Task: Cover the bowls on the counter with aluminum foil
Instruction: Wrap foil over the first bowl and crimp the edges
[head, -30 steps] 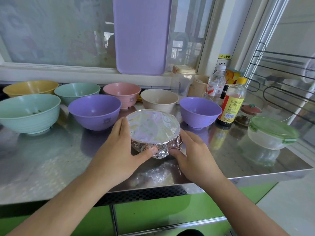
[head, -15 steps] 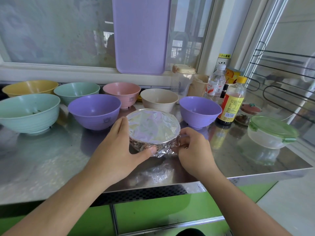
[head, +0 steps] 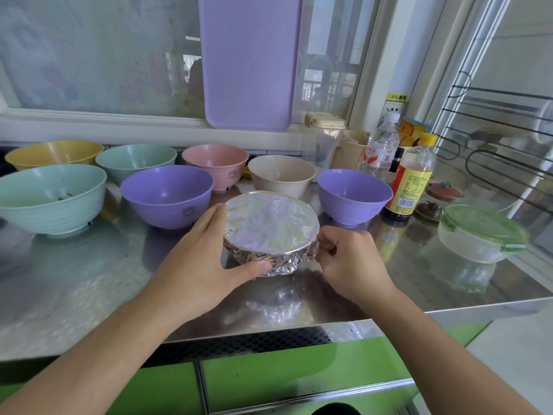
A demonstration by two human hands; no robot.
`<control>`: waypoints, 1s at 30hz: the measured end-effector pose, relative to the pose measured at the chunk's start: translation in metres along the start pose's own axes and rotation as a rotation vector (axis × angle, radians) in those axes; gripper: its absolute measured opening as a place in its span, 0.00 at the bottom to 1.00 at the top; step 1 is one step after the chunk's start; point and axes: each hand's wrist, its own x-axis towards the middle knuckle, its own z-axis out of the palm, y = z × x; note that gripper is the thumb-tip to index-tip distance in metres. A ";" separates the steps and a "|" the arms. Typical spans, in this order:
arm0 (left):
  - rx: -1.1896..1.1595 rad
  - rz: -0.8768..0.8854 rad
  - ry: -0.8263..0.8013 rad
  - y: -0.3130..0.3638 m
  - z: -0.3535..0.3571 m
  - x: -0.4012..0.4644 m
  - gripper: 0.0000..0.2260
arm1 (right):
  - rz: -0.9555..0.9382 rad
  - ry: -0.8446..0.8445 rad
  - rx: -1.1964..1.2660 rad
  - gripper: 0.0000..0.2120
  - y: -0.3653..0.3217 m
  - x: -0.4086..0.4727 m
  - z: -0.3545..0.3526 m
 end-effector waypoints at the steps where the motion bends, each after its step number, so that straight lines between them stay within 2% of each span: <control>1: -0.014 0.009 -0.005 -0.001 0.000 0.000 0.44 | -0.002 -0.024 -0.018 0.17 0.000 -0.002 -0.001; 4: -0.050 0.021 -0.016 -0.004 -0.001 0.001 0.41 | -0.007 -0.160 0.032 0.06 -0.004 -0.008 -0.011; 7: -0.083 0.033 -0.027 -0.008 -0.002 0.004 0.40 | 0.002 -0.248 0.077 0.09 -0.006 -0.009 -0.020; 12: -0.115 0.067 -0.082 -0.010 -0.007 0.009 0.42 | 0.134 -0.193 0.155 0.10 -0.009 -0.002 -0.021; 17: -0.103 0.071 -0.113 -0.012 -0.013 0.013 0.37 | 0.131 -0.140 0.239 0.12 -0.009 -0.004 -0.019; 22: -0.134 0.043 -0.124 -0.009 -0.016 0.014 0.35 | 0.170 -0.212 0.224 0.07 -0.007 -0.006 -0.026; 27: -0.169 0.030 -0.113 -0.017 -0.010 0.008 0.36 | 0.163 -0.124 0.108 0.32 -0.001 -0.005 -0.027; 30: -0.195 0.028 -0.106 -0.016 -0.008 0.008 0.35 | 0.153 -0.159 0.087 0.51 0.001 -0.001 -0.024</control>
